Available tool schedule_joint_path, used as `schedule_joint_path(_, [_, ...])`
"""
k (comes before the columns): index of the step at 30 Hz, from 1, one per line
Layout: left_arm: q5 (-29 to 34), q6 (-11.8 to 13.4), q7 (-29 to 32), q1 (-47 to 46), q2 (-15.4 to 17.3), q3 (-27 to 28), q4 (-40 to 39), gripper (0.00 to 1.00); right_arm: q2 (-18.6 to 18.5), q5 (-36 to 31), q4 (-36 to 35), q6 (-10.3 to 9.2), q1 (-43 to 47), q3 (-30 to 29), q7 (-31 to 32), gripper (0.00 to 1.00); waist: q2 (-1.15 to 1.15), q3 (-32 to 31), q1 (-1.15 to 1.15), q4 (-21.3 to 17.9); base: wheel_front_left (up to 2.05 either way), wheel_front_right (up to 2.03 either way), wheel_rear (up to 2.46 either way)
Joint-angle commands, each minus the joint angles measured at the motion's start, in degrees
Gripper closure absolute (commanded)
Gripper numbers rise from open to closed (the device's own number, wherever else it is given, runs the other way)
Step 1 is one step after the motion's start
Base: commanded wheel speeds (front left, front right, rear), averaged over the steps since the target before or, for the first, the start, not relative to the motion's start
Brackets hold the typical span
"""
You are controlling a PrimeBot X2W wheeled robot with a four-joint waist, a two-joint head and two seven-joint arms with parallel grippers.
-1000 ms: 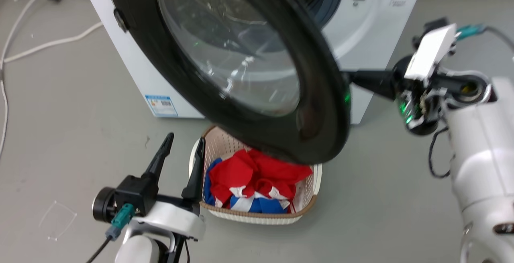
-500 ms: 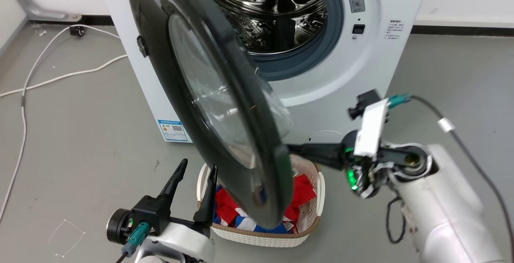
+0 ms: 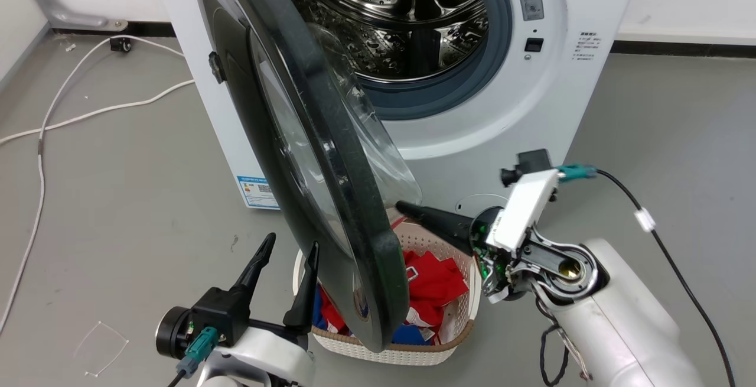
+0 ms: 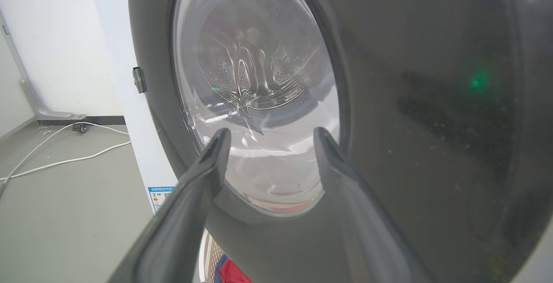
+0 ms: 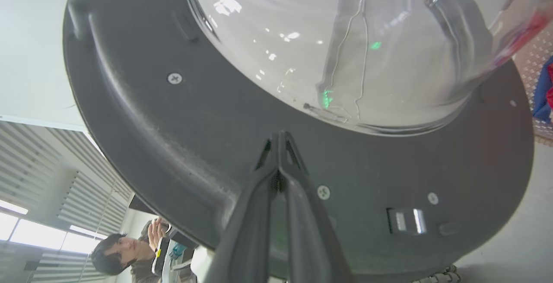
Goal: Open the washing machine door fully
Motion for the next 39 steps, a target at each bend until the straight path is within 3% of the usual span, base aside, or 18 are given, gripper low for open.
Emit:
schedule_joint_path(1, [-0.04,0.05,-0.15,0.67,-0.15,0.35,-0.05,0.0,-0.23,-1.01,-0.52,0.01,1.89,-0.95,-2.98,1.0,0.0,-0.26,0.01,-0.24,0.0,0.0,0.0])
schedule_joint_path(8, [0.19,0.1,-0.15,1.55,-0.14,0.51,-0.05,0.0,-2.37,-3.33,-6.53,0.01,8.87,-9.0,-20.18,1.0,0.0,-0.95,0.01,-1.83,0.0,0.0,0.0])
schedule_joint_path(9, [0.17,0.1,-0.15,1.71,-0.07,0.6,-0.01,0.0,-2.88,-3.57,-7.66,0.01,10.22,-10.36,-22.49,0.7,0.0,-1.04,0.01,-2.06,0.0,0.0,0.0])
schedule_joint_path(10, [0.13,0.1,-0.15,1.87,0.01,0.72,-0.03,0.0,-3.47,-3.87,-8.99,0.01,11.51,-11.58,-24.72,0.09,0.0,-1.08,0.01,-2.33,0.0,0.0,0.0])
schedule_joint_path(11, [0.1,0.1,-0.15,2.03,0.07,0.83,-0.02,0.0,-3.91,-4.12,-10.35,0.01,12.9,-12.79,-26.89,0.0,0.0,-1.16,0.01,-2.55,0.0,0.0,0.0])
schedule_joint_path(15, [0.02,0.11,-0.15,2.51,0.45,1.29,0.01,0.0,-7.18,-10.26,-14.55,0.01,18.89,-15.8,-36.32,0.0,0.0,-1.54,0.01,-3.32,0.0,0.0,0.0])
schedule_joint_path(19, [-0.16,0.19,-0.15,2.91,0.77,2.1,0.06,0.0,-10.93,-22.53,-16.62,0.01,22.62,-16.46,-44.91,0.0,0.0,-1.87,0.01,-3.94,0.0,0.0,0.0])
schedule_joint_path(22, [-0.38,0.34,-0.15,3.41,0.87,2.69,0.01,0.0,-11.52,-30.08,-18.26,0.01,25.02,-18.19,-47.85,0.0,0.0,-2.04,0.01,-4.36,0.0,0.0,0.0])
schedule_joint_path(25, [-0.45,0.38,-0.15,3.49,1.01,3.2,-0.13,0.0,-12.54,-43.44,-19.96,0.01,26.43,-20.84,-49.46,0.0,0.0,-2.09,0.01,-4.76,0.0,0.0,0.0])
schedule_joint_path(30, [-0.25,0.66,-0.15,3.51,1.33,3.9,-0.58,0.0,-7.65,-67.11,-27.14,0.01,29.6,-24.99,-46.72,0.0,0.0,-1.7,0.01,-5.17,0.0,0.0,0.0])
schedule_joint_path(35, [-0.31,0.75,-0.15,3.33,1.22,4.13,-0.45,0.0,-1.97,-77.29,-32.69,-0.01,34.48,-25.46,-42.25,0.0,0.0,-1.33,0.01,-5.19,0.0,0.0,0.0])
schedule_joint_path(39, [-0.36,0.75,-0.15,2.64,1.04,4.1,-0.08,0.0,-0.57,-81.44,-32.53,0.0,37.3,-25.02,-41.8,0.0,0.0,-1.38,0.01,-4.86,0.0,0.0,0.0])
